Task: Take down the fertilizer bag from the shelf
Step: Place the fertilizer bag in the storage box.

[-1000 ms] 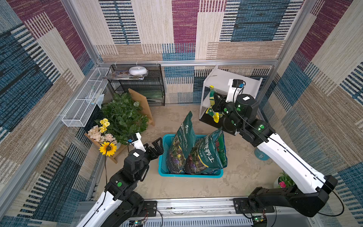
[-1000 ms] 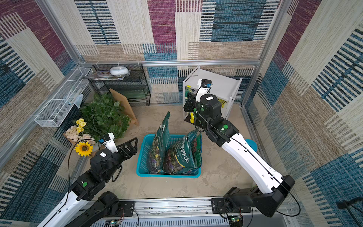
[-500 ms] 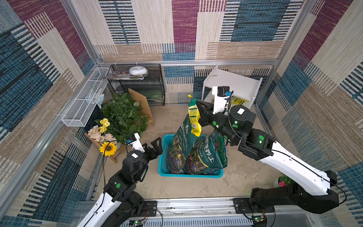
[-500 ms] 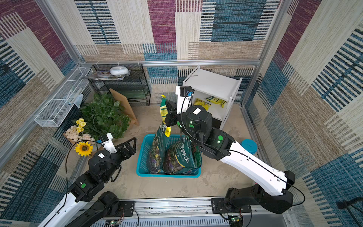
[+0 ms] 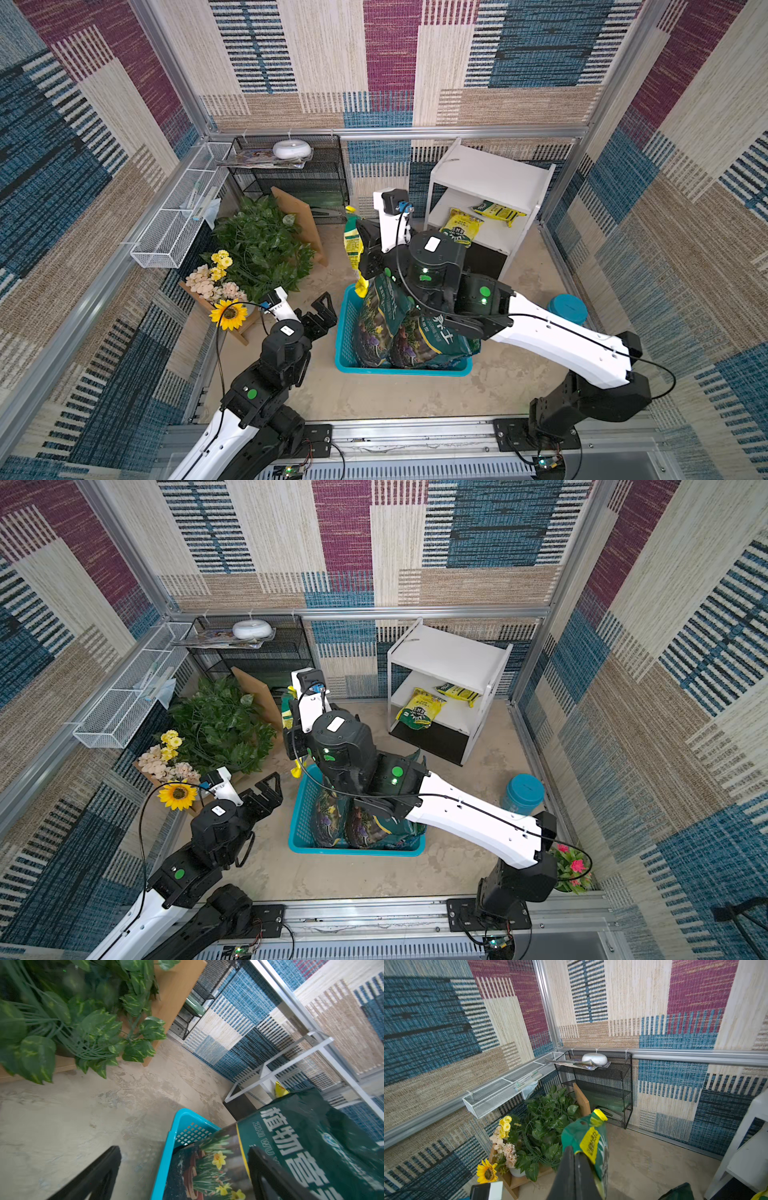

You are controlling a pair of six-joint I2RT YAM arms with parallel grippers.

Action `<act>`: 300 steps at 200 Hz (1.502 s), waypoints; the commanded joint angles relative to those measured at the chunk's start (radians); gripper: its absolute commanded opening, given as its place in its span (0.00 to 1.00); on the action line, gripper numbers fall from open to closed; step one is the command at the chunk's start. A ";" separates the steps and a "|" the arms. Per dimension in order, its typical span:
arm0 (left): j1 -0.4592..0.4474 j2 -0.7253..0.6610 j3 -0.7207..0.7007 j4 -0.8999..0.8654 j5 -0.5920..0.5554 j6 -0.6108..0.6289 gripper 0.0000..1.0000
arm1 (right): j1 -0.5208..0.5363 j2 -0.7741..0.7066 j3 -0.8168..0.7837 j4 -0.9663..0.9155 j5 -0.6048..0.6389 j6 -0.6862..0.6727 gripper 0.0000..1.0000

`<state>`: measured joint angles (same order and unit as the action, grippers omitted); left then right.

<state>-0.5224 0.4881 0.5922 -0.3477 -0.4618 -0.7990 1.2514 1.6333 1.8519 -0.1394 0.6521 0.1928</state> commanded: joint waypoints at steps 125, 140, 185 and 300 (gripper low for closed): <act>0.001 -0.153 -0.012 -0.048 -0.082 -0.012 0.99 | -0.058 0.091 -0.532 0.586 0.124 0.198 0.00; 0.001 -0.159 -0.015 -0.044 -0.080 -0.010 0.99 | -0.058 0.089 -0.588 0.637 0.120 0.219 0.00; 0.001 -0.156 -0.019 -0.039 -0.078 -0.009 0.99 | -0.054 0.110 -0.658 0.718 0.119 0.249 0.00; 0.001 -0.161 -0.023 -0.031 -0.067 -0.006 0.99 | 0.015 0.264 -0.679 0.991 0.316 0.120 0.00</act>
<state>-0.5217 0.3305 0.5743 -0.4026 -0.5339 -0.8112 1.2671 1.8923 1.1778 0.6853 0.8787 0.3546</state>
